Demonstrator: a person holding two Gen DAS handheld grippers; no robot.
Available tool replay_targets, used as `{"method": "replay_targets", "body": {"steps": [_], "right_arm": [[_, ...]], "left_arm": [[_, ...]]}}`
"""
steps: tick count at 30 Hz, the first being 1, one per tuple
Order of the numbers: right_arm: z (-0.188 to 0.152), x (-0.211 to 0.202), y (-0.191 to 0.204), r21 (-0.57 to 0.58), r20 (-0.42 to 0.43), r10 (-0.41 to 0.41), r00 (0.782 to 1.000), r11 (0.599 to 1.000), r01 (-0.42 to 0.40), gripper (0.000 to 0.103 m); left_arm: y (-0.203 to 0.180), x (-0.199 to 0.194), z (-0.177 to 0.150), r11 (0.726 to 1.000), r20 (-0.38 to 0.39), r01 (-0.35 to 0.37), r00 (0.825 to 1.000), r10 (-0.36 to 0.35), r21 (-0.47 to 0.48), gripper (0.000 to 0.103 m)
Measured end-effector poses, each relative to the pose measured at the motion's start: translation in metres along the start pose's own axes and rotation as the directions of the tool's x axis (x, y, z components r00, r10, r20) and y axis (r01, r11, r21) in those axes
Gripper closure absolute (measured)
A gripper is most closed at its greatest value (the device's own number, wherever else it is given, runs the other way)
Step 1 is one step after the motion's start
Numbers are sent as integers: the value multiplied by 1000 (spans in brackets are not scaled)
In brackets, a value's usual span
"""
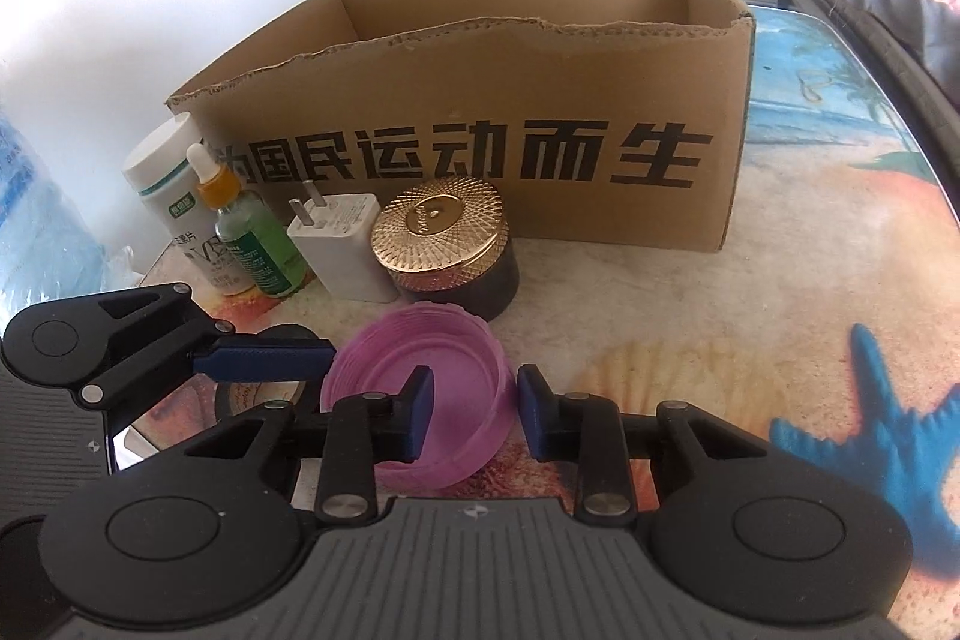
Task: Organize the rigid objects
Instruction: 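Grasp the rim of the pink bowl with the right tool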
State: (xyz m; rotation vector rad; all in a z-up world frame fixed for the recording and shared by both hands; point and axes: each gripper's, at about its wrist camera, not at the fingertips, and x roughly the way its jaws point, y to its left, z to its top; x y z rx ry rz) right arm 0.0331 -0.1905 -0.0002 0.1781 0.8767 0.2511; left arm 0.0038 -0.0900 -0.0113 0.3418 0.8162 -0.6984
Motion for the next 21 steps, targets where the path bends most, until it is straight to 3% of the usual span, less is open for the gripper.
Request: {"method": "replay_targets", "body": {"steps": [12, 21], "right_arm": [[-4, -3, -11, 13, 21, -15, 1000, 1000, 15, 72], [-15, -19, -40, 115, 40, -28, 999, 993, 23, 72]], "left_arm": [[-13, 7, 4, 999, -10, 13, 1000, -12, 39, 15], [-35, 11, 6, 994, 11, 78, 997, -79, 72, 15]]}}
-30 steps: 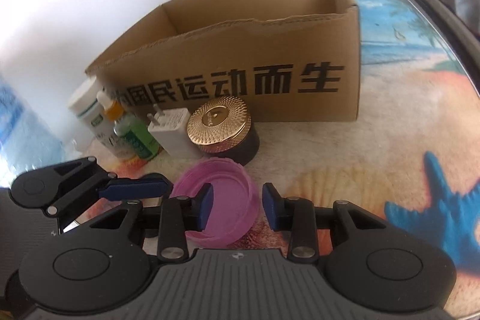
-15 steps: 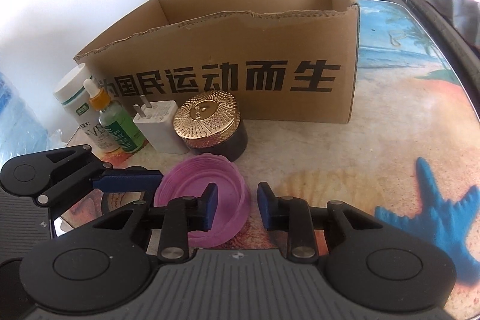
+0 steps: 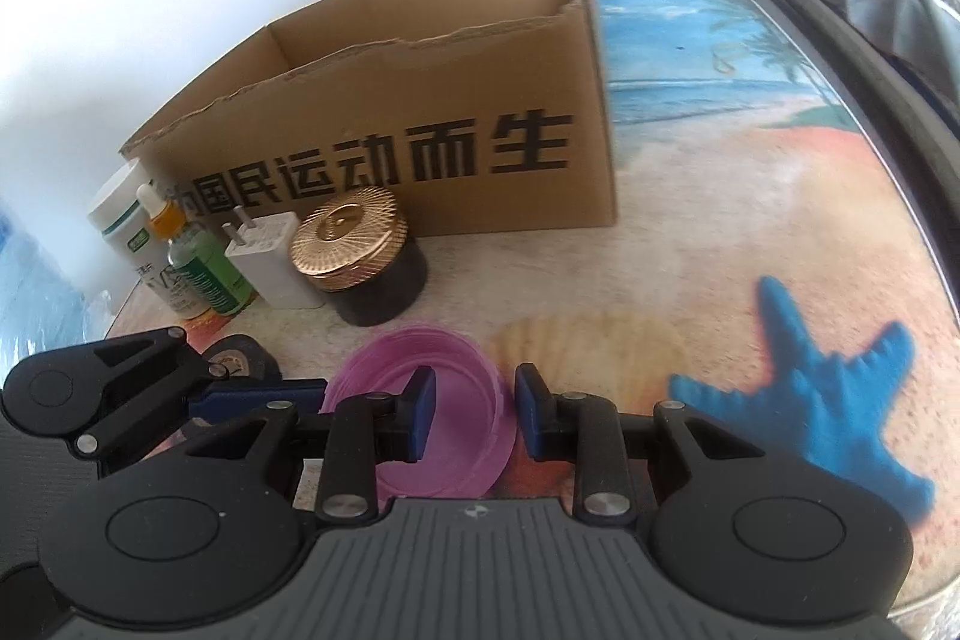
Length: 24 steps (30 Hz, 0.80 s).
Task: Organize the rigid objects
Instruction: 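Grasp the rim of the pink bowl with the right tool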
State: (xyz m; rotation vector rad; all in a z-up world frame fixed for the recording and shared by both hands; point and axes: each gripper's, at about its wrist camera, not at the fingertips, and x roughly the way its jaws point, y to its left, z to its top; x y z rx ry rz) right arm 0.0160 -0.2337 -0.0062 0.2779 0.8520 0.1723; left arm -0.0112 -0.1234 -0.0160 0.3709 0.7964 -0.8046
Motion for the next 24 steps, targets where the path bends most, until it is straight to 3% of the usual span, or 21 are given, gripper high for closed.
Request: {"method": "replay_targets", "body": {"steps": [8, 11, 14, 18, 24], "right_arm": [[-7, -6, -7, 20, 41, 19, 999, 1000, -19, 72], [-9, -7, -10, 33, 54, 31, 998, 999, -33, 72], [-11, -8, -14, 47, 69, 49, 996, 998, -52, 72], [-12, -8, -16, 61, 78, 60, 995, 996, -65, 72], [-12, -9, -19, 86, 82, 71, 994, 993, -78, 72]], "left_arm": [[3, 11, -3, 999, 23, -37, 999, 37, 8, 15], [10, 14, -6, 999, 43, -4, 999, 6, -37, 14], [16, 14, -9, 996, 79, 51, 996, -45, -72, 5], [22, 13, -11, 990, 101, 102, 991, -92, -98, 1], [20, 12, -11, 992, 95, 97, 991, -89, -76, 1]]}}
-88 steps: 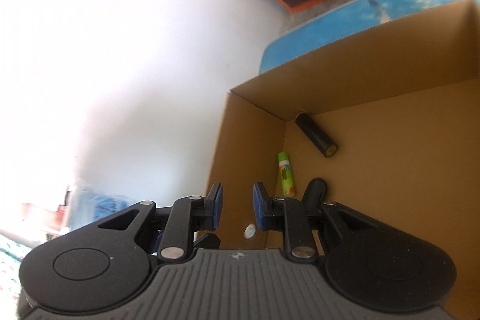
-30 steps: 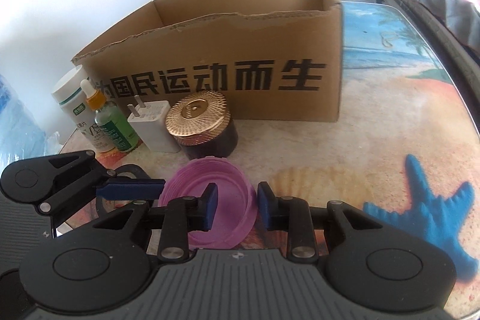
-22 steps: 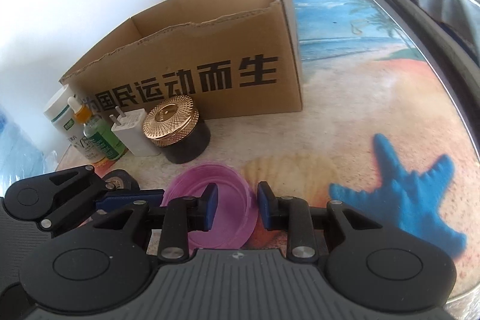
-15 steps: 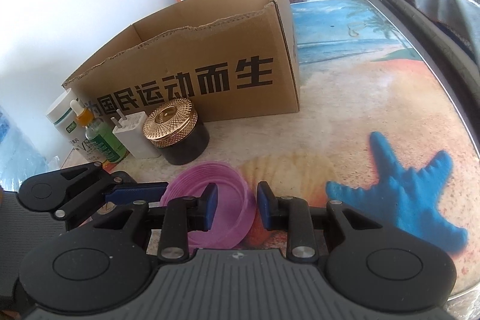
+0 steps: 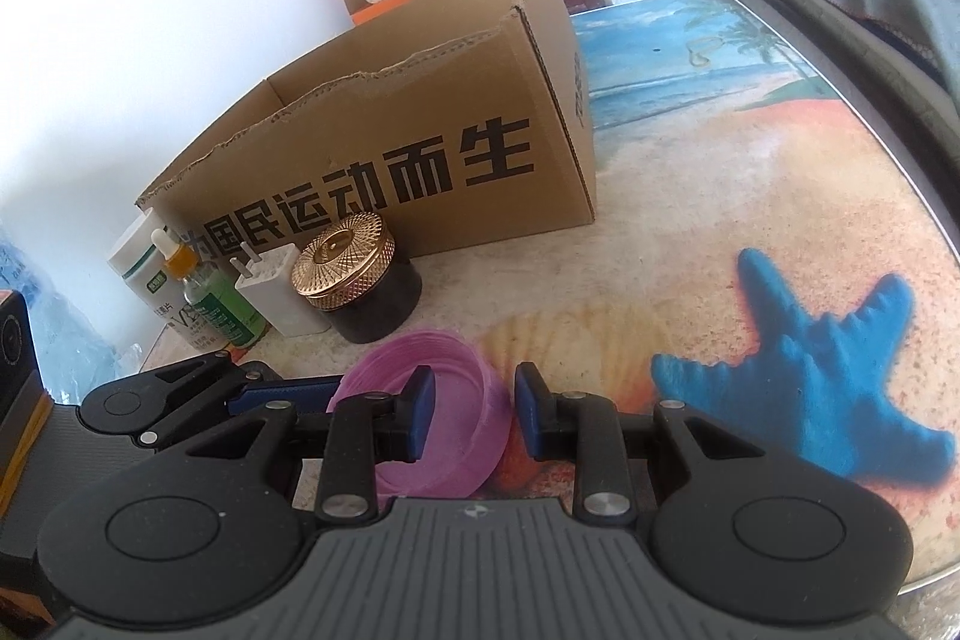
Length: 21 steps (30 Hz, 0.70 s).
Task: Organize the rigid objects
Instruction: 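Grasp the rim of the pink bowl with the right tool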
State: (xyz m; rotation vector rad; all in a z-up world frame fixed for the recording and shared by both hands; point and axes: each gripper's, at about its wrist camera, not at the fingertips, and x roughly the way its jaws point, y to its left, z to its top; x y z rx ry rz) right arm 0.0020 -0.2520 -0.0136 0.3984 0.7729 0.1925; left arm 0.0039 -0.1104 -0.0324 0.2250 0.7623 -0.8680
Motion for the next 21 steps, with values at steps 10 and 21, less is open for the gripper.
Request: {"method": "replay_targets", "body": {"steps": [10, 21], "right_arm": [[3, -3, 1, 17, -10, -28, 1000, 999, 28, 70], [1, -5, 9, -34, -12, -59, 998, 998, 58, 70]], "left_arm": [[3, -2, 4, 999, -30, -31, 999, 32, 9, 8], [-5, -2, 3, 990, -21, -104, 994, 107, 94, 28]]}}
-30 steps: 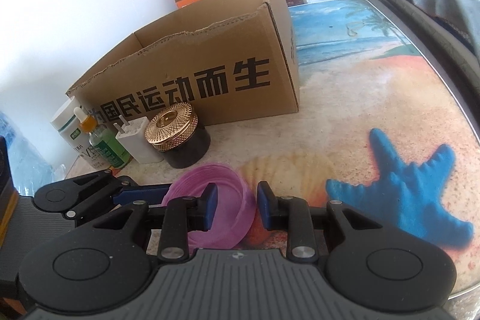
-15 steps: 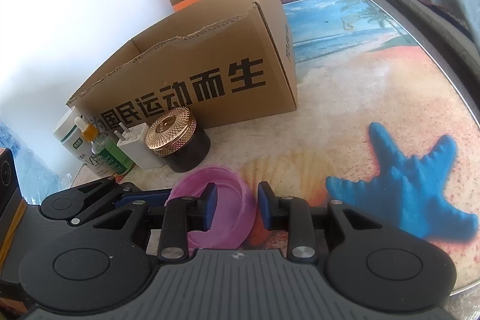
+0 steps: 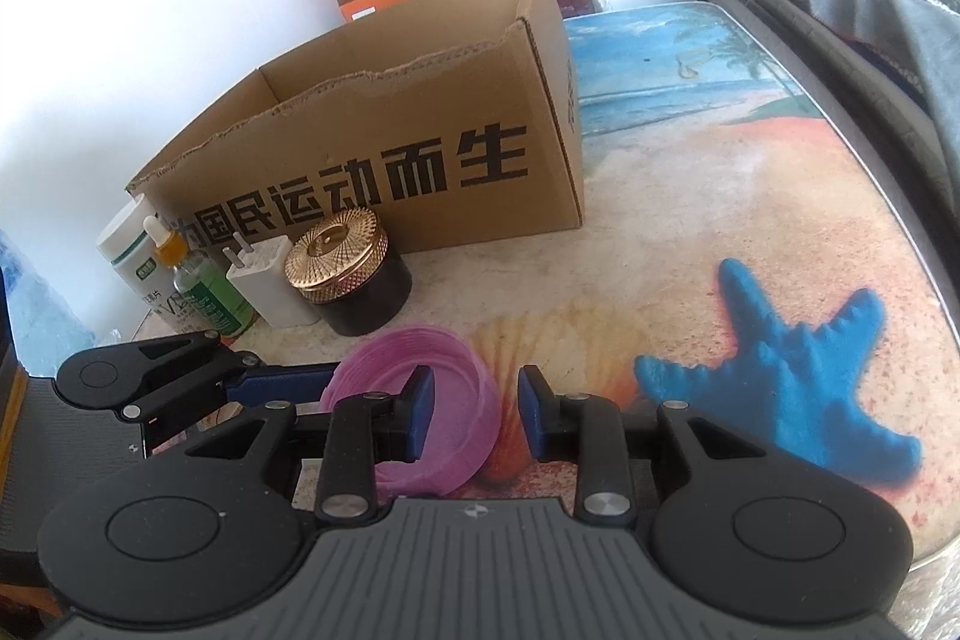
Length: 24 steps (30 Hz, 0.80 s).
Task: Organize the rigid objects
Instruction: 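Grasp the rim of the pink bowl with the right tool, then carry the pink bowl with the right tool into the box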
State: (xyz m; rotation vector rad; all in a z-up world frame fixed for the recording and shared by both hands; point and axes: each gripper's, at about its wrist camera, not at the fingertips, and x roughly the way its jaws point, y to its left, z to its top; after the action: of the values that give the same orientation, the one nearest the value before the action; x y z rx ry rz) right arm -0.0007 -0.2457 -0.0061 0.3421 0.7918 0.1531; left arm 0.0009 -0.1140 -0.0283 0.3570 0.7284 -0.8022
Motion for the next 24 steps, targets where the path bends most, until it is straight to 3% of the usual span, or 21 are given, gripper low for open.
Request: {"method": "replay_targets", "body": {"steps": [15, 20, 24], "right_arm": [[-3, -6, 7, -12, 6, -10, 1000, 1000, 10, 79], [7, -25, 21, -54, 61, -9, 998, 998, 12, 79], [24, -45, 39, -115, 138, 5, 990, 993, 11, 79]], "left_arm": [[-7, -5, 4, 998, 39, -53, 998, 52, 15, 33], [-7, -26, 13, 997, 96, -75, 993, 73, 18, 33], [-3, -51, 28, 993, 170, -119, 979, 114, 19, 33]]}}
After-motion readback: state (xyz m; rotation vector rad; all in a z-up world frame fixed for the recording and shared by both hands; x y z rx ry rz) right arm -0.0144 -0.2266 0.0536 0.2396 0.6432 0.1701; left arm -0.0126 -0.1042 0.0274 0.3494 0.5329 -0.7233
